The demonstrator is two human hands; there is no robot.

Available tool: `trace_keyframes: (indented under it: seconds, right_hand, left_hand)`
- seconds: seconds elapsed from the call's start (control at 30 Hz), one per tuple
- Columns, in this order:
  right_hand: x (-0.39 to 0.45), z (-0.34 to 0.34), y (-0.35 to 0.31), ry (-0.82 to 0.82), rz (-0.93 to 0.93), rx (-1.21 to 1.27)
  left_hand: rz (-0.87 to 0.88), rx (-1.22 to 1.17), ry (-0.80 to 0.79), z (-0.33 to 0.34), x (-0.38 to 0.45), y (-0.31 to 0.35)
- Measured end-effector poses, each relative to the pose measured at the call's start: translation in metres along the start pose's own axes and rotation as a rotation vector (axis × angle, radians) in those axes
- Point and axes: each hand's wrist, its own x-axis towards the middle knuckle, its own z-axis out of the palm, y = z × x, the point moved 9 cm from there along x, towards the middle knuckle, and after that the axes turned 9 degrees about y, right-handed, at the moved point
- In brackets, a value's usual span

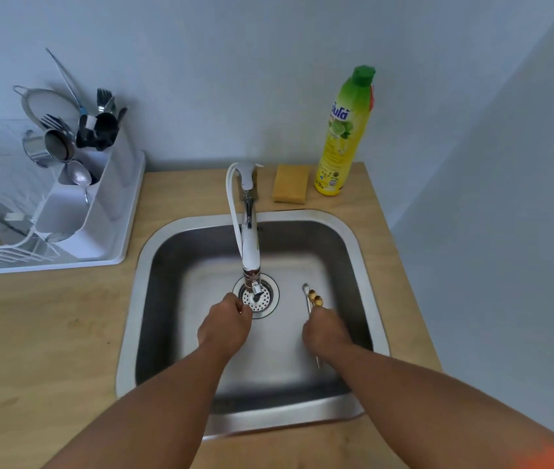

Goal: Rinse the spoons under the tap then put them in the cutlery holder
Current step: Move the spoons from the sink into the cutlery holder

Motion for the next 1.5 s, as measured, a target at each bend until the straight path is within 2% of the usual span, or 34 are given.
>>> trace_keyframes:
  seconds: [0.23,0.6,0.8,1.17,1.5]
  right_hand:
    - [0.01,-0.009,0.013,0.008,0.099,0.027]
    - [0.014,-0.008,0.008,-0.035,0.053,0.023]
    - [0.015,-0.005,0.018,-0.036,0.091,0.075]
    - [0.026,0.009,0.002,-0.035,0.085,0.013]
    - [0.029,0.021,0.002,-0.034,0.107,-0.017]
  left_hand:
    - [0.053,0.075,-0.191,0.061,-0.016,0.038]
    - [0.082,0.139,-0.287,0.112,-0.014,0.083]
    - [0.066,0.173,-0.283,0.121,-0.014,0.091]
    - [-0.08,0.047,-0.306,0.116,-0.01,0.07]
    - [-0.01,0.15,-0.298,0.109,-0.017,0.067]
